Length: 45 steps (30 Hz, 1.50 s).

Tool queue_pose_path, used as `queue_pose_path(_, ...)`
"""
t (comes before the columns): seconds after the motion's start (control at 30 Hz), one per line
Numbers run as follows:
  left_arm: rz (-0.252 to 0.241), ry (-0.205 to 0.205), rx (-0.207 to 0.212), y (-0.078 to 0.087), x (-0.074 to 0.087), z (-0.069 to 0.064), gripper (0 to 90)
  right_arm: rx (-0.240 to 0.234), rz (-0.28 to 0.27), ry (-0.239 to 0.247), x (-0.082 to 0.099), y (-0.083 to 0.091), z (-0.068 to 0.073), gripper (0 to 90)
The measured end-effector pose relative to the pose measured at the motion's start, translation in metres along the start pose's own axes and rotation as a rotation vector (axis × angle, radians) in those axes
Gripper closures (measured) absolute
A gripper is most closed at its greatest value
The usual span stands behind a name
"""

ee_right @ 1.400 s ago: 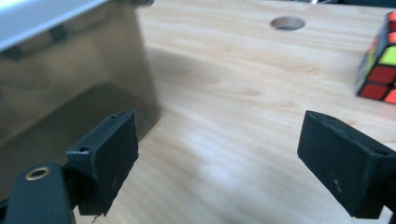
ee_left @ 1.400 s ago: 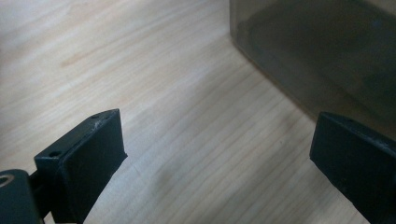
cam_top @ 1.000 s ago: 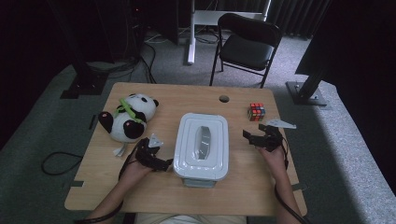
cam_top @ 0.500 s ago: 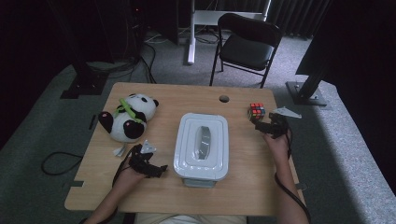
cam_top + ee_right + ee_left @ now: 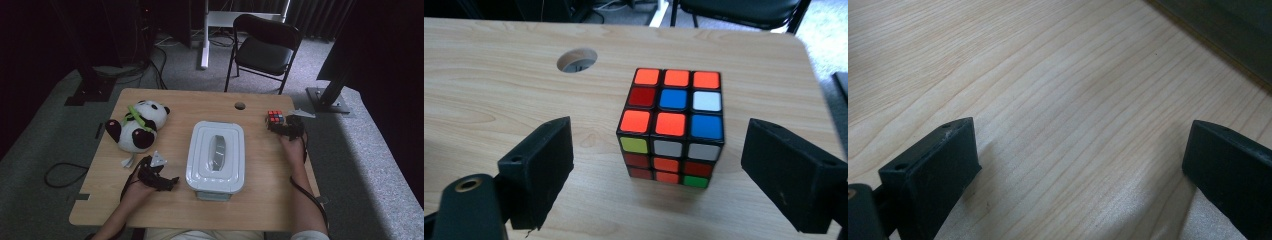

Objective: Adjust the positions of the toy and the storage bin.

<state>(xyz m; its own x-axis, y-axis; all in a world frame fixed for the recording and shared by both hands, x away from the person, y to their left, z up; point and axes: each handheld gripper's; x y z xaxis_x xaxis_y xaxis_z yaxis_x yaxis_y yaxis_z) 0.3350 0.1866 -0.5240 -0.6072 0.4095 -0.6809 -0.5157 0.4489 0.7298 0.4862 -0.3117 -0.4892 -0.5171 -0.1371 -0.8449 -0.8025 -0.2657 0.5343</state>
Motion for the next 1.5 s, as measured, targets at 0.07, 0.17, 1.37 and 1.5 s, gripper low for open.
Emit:
queue_pose_path(0.07,-0.002,-0.001,0.001,0.000,0.000,0.000,2.2,0.014,0.026,0.014,-0.001,-0.007,0.000,13.2)
queue_pose_path(0.17,-0.001,-0.007,0.005,0.000,0.000,-0.001,2.2,0.025,0.044,0.020,-0.001,-0.013,0.000,13.4)
queue_pose_path(1.37,0.000,-0.005,0.003,0.000,0.000,-0.001,2.2,0.060,0.096,0.000,0.001,-0.034,-0.001,33.7)
queue_pose_path(1.5,0.000,-0.004,0.003,0.000,0.000,-0.001,2.2,0.036,0.084,-0.004,0.002,-0.024,0.002,33.7)
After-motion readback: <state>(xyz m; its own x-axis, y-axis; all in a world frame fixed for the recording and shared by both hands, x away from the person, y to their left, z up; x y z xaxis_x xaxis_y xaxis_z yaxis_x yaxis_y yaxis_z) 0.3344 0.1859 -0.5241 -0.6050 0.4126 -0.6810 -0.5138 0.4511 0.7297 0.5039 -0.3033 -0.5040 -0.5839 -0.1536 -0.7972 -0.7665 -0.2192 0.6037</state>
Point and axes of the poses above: each handheld gripper's, and its own axes: y roughly backward along the jaws, x roughly out of its underside, z roughly to its left, and after that the axes turned 6 degrees about y, right-handed
